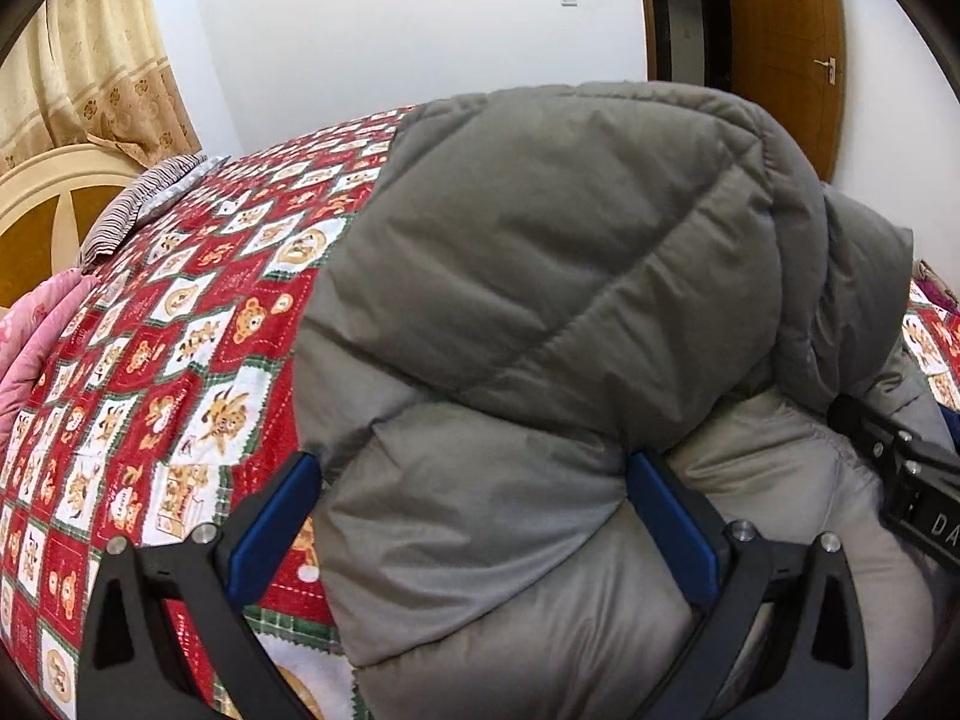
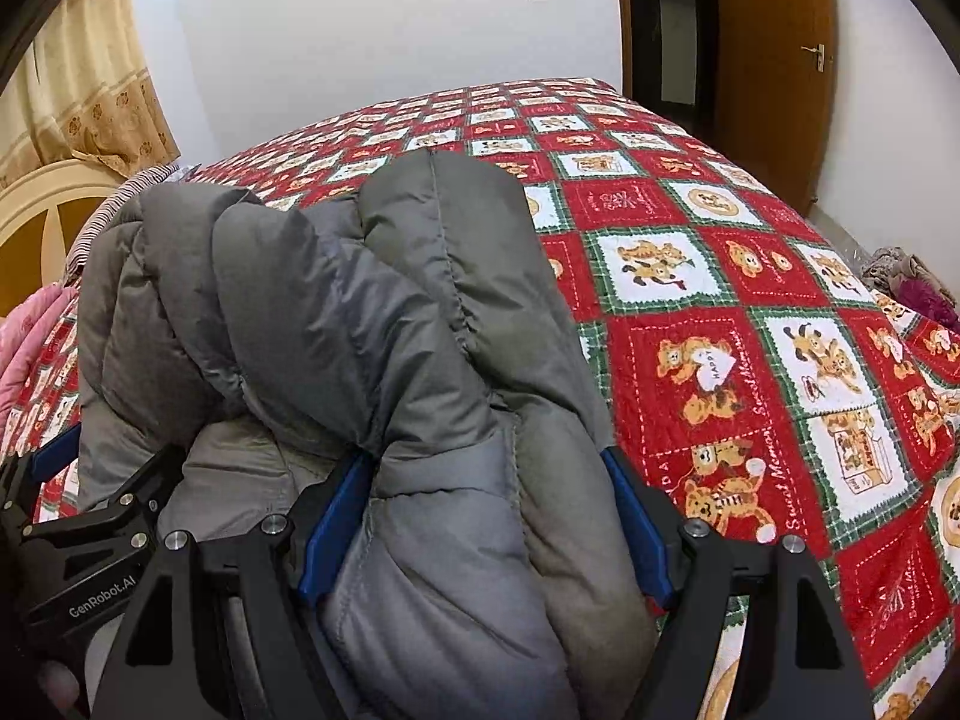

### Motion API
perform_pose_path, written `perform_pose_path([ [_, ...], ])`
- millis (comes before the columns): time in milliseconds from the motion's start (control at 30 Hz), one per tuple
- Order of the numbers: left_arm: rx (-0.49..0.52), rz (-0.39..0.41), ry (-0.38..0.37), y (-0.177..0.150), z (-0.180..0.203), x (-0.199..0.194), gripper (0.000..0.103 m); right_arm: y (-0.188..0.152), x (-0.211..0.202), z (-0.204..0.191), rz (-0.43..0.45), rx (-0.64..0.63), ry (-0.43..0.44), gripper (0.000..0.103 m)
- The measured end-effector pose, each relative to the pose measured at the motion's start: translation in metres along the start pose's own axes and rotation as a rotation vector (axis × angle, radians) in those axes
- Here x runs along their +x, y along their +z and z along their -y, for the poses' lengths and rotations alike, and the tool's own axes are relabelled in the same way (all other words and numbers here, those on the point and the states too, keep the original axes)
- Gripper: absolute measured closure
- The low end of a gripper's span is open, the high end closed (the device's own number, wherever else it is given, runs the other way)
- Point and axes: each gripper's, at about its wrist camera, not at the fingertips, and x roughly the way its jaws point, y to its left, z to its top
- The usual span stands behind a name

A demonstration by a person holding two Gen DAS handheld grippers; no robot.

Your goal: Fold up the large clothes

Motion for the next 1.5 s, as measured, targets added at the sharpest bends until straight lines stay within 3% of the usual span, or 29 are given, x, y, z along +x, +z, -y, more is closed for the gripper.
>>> perform_pose_path([
  [767, -0.043, -0.026, -0.041, -0.007, 0.000, 0.013, 0.000, -0.006, 0.024, 0.008, -0.029, 0.027, 0.022, 0.019],
  [1067, -0.098, -0.070, -0.133, -0.022, -0.015, 0.008, 0.000, -0.006, 0.027, 0.015, -0.036, 0.035, 0.069, 0.015],
  [1367, -0.106, -0.083, -0.165, -0.023, -0.011, 0.011, 0.000, -0.005, 0.030, 0.021, -0.048, 0.062, 0.127, 0.014],
  [1500, -0.094, -0.078, -0.174, -0.022, -0.011, 0.012, 0.000, -0.006, 0.029, 0.022, -0.038, 0.071, 0.142, 0.019],
])
